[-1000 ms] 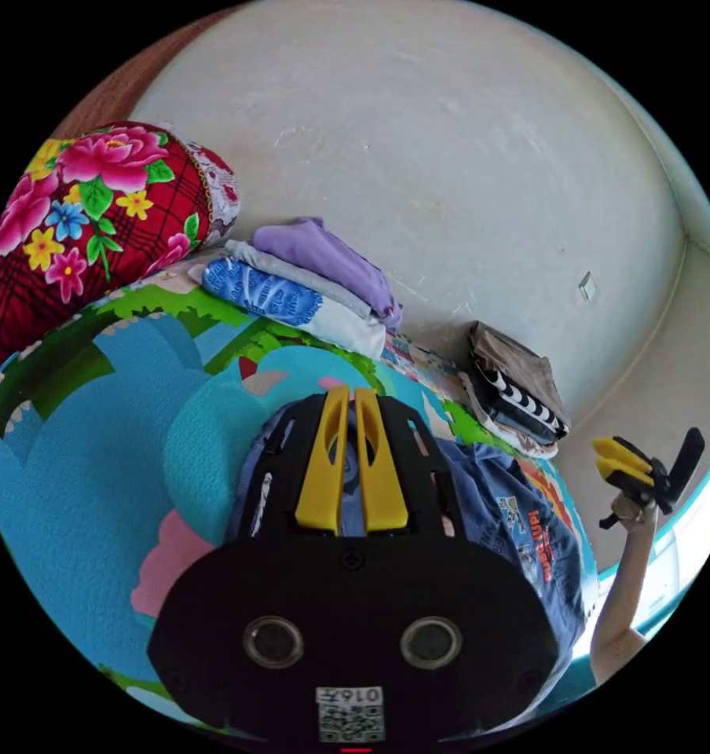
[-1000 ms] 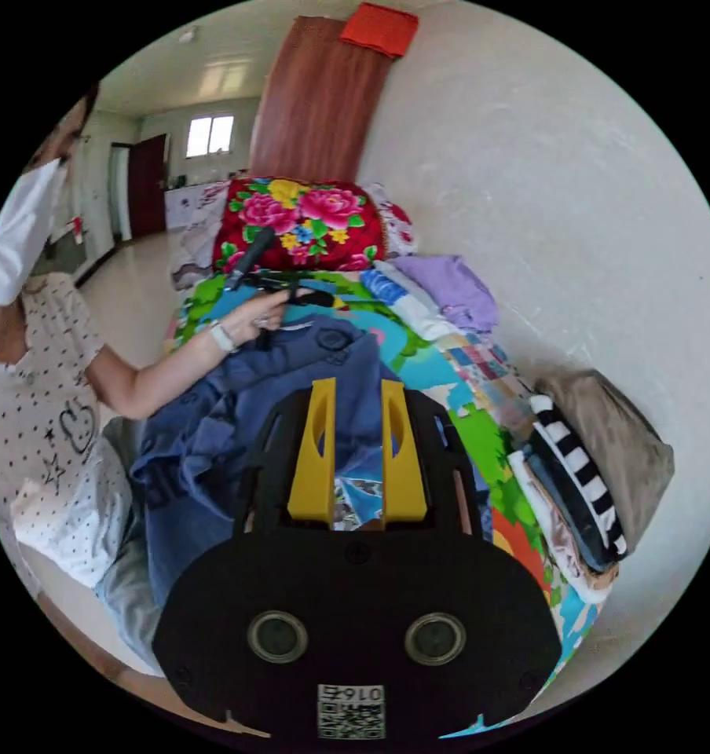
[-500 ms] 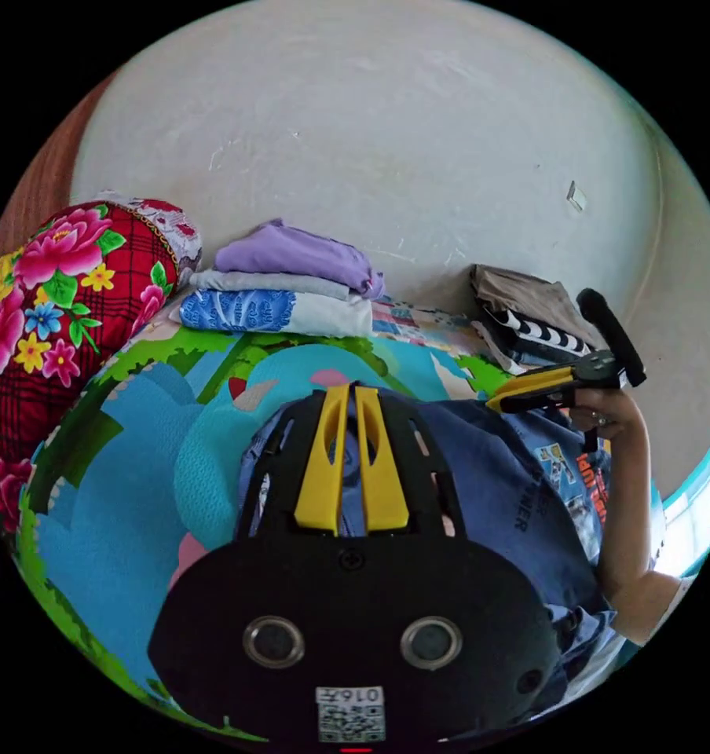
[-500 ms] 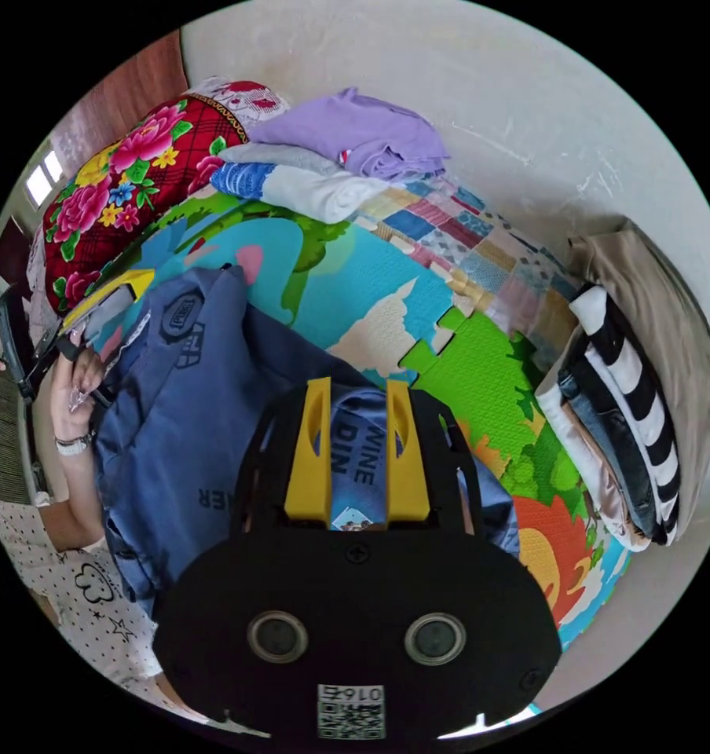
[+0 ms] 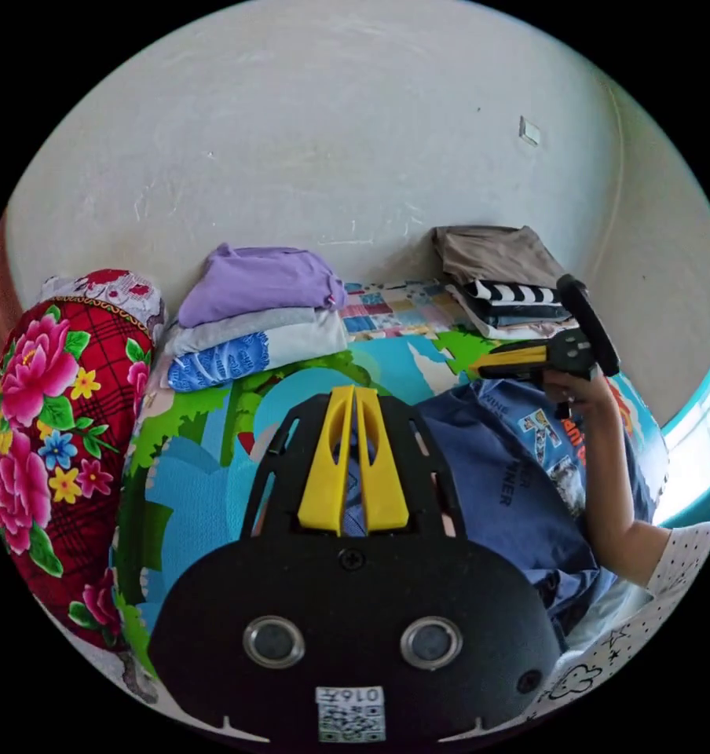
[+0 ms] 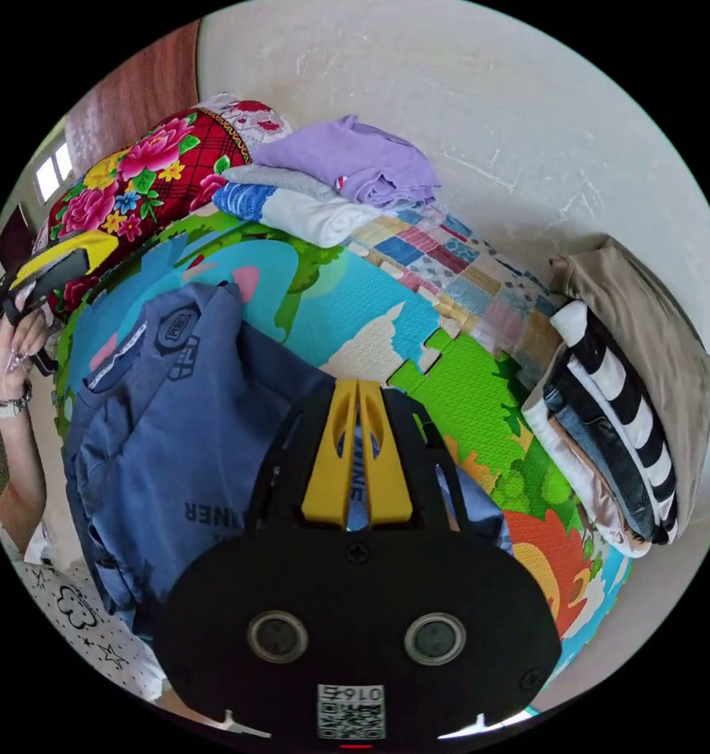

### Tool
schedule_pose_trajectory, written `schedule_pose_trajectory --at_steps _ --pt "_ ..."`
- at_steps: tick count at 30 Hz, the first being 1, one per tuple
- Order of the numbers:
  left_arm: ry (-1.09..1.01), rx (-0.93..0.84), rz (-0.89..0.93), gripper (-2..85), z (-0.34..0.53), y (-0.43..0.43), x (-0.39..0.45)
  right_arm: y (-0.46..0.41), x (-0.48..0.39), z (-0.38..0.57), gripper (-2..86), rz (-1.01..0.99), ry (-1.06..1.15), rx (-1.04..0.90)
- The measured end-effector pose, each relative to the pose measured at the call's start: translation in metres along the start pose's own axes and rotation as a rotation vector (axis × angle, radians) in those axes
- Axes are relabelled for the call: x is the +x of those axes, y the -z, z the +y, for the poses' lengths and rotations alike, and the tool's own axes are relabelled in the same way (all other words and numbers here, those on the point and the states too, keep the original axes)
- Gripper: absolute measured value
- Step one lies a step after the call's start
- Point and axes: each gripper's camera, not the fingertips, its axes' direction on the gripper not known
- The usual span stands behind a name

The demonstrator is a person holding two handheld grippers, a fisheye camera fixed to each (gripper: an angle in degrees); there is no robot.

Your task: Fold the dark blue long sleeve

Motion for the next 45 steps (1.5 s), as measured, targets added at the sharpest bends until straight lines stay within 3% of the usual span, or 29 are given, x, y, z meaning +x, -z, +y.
schedule_pose_trajectory --at_steps 2,6,10,14,19,24,27,30,35,45 --pt "0.033 -0.106 0.098 1.2 -0.015 -0.039 -0.017 0.004 0.015 0.000 0.5 -0.009 -0.058 0.044" --pt "0.099 -0.327 0.259 4.5 -0.026 -0.125 -0.040 -0.012 0.029 0.000 3.2 -0.054 -0.033 -0.066" --pt "0.136 -0.308 0.325 4.2 -0.026 -0.150 -0.048 -0.030 0.046 0.001 10.6 -0.179 0.038 -0.104" --pt "0.118 -0.281 0.339 0.3 -0.028 -0.160 -0.044 -0.047 0.066 -0.003 11.0 -0.225 0.012 -0.111" --pt "0.047 -0.186 0.328 -0.9 -0.026 -0.136 -0.037 -0.060 0.078 -0.008 1.7 -0.232 0.005 -0.059" --pt "-0.083 -0.132 0.393 -1.0 -0.018 -0.088 -0.035 -0.057 0.100 -0.004 -0.1 -0.250 -0.052 0.052" --pt "-0.156 -0.137 0.451 -1.0 -0.014 -0.065 -0.036 -0.051 0.121 0.004 0.0 -0.334 -0.092 0.140" --pt "-0.183 -0.139 0.470 -1.0 -0.007 -0.051 -0.035 -0.052 0.130 0.010 1.1 -0.318 -0.074 0.100" --pt "-0.307 -0.123 0.505 -1.0 0.018 -0.032 -0.008 -0.064 0.129 0.021 9.8 -0.328 0.089 0.037" --pt "-0.634 -0.123 0.234 -0.4 0.085 -0.003 0.108 -0.107 0.142 0.014 6.6 -0.557 0.115 0.032"
